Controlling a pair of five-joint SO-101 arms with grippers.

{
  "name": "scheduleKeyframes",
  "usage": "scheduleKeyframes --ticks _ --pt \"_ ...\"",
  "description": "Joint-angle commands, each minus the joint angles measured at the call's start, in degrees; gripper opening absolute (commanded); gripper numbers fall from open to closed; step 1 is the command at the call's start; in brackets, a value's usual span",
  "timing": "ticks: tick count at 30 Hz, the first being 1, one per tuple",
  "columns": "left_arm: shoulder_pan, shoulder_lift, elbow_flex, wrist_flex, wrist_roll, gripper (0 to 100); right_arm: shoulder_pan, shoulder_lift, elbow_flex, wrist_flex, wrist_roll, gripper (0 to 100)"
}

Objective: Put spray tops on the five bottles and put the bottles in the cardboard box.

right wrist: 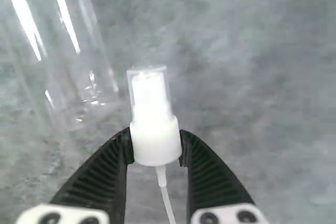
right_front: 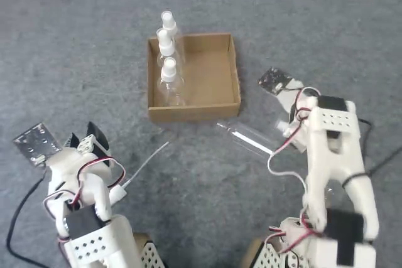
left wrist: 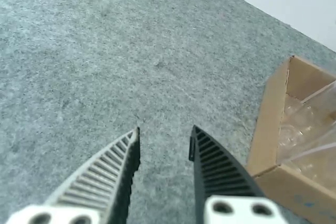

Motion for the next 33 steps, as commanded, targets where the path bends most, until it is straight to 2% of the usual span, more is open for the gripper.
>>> scheduleKeyframes --ticks 1,4,7,13,21,33 --pt "-0.2 -1.0 -0.6 -1.2 0.3 15 0.7 -11.7 -2.0 -0.6 0.5 0.6" --pt "-0.2 -1.0 -0.5 -1.3 0.3 15 0.3 -16.7 -2.0 2.2 -0.5 0.6" --pt "-0.2 -1.0 -0.5 -1.3 0.3 15 -1.6 -20.9 -2.1 5.1 -5.5 0.6" --pt "-0.2 -1.0 -0.5 -1.3 0.3 15 -8.4 -27.5 -2.1 9.9 -12.8 0.6" --pt "-0.2 -1.0 -0.5 -1.2 0.3 15 -22.3 -30.6 -2.1 13.6 -23.0 0.6" --pt "-0.2 -1.0 -0.5 -1.2 0.3 15 -40.7 -22.6 -3.6 10.0 -36.1 0.6"
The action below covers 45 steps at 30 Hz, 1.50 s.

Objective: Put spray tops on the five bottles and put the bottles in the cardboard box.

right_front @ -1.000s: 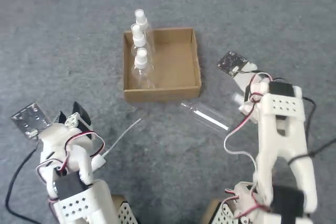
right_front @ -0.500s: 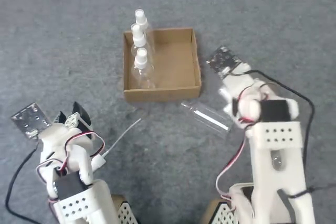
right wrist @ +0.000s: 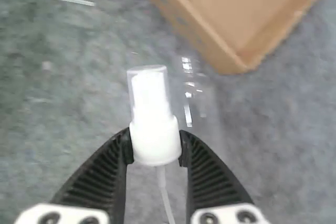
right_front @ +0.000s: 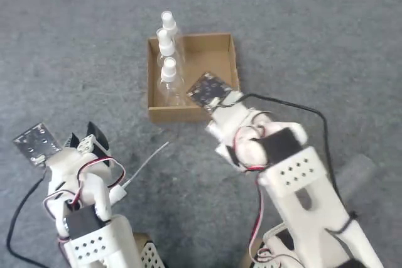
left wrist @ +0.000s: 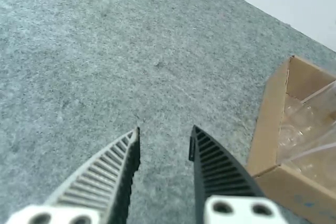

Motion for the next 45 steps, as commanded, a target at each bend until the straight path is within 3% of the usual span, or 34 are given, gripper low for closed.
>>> scheduleKeyframes --ticks 1,10,17,23,34,45 --pt "-0.2 -1.0 -0.5 -1.2 0.3 15 -6.0 5.1 -4.0 -3.5 -6.1 0.6" --pt "-0.2 -1.0 -0.5 -1.2 0.3 15 -11.6 21.0 -11.5 -9.5 -16.1 1.7" --pt "-0.2 -1.0 -0.5 -1.2 0.3 15 -15.9 32.4 -16.1 -9.4 -16.2 21.7" --pt "-0.2 -1.0 -0.5 -1.2 0.3 15 -16.2 30.5 -18.5 -5.4 -16.1 23.4" --pt "-0.2 -1.0 -0.5 -1.2 0.3 15 -5.3 19.3 -19.7 8.3 -15.9 23.2" --pt "-0.2 -1.0 -0.5 -1.2 0.3 15 6.9 17.1 -19.4 14.3 -3.4 23.2"
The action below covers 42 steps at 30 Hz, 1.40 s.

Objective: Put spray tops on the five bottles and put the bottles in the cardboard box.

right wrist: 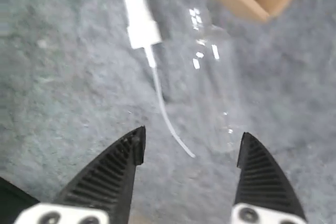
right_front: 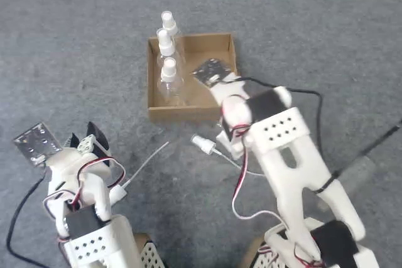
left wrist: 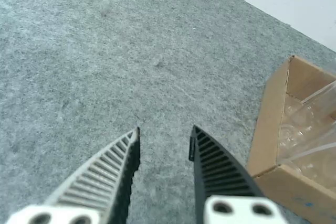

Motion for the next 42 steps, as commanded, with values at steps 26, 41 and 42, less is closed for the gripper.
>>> scheduleKeyframes --ticks 26,41,42 --pt "-0.2 -1.0 -0.1 -1.5 0.3 15 44.2 -6.4 -3.3 12.4 68.2 23.5" --pt "-0.2 -1.0 0.0 -1.5 0.3 15 57.5 -6.5 11.8 -0.1 97.8 23.5" --pt "-0.2 -1.0 0.0 -1.5 0.3 15 58.2 -6.5 13.0 -1.9 98.7 23.5"
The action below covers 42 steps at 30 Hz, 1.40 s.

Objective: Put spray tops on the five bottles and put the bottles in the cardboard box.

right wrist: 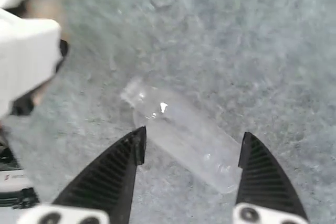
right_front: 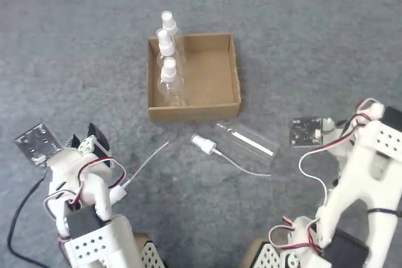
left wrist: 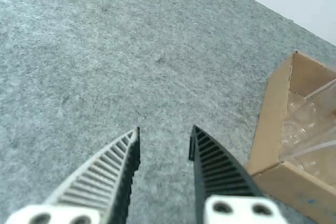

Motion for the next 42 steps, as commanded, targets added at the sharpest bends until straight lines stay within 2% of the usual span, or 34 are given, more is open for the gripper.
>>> scheduleKeyframes --ticks 1,11,24,42 --pt "-0.2 -1.0 -0.7 -1.5 0.3 15 4.4 -2.9 4.1 -8.7 5.1 23.5" --pt "-0.2 -1.0 -0.7 -1.5 0.3 15 10.5 -2.9 12.0 -21.6 6.5 23.5" --pt "-0.2 -1.0 -0.7 -1.5 0.3 15 9.8 -3.0 27.5 -41.8 6.9 23.4" --pt "-0.2 -1.0 -0.7 -1.5 0.3 15 12.7 -3.5 30.3 -42.0 7.0 23.5"
